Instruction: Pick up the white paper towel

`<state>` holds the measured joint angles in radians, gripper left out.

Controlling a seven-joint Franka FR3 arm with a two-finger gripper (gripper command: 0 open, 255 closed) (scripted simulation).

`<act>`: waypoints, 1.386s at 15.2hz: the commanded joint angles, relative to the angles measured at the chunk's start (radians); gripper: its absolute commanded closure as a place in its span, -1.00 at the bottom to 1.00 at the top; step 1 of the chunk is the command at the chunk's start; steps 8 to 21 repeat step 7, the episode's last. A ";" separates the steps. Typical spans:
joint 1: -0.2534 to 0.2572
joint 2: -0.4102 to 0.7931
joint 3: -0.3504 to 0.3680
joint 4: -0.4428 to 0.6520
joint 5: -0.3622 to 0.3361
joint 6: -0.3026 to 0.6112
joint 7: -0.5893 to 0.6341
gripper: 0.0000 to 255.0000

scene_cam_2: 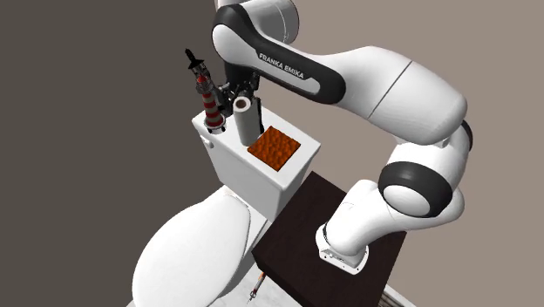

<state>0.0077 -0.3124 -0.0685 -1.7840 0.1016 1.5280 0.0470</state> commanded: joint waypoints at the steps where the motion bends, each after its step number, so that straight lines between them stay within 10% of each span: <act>1: 0.000 0.010 -0.001 0.038 0.001 -0.029 0.002 1.00; 21: 0.001 0.036 -0.003 0.123 0.002 -0.087 0.007 1.00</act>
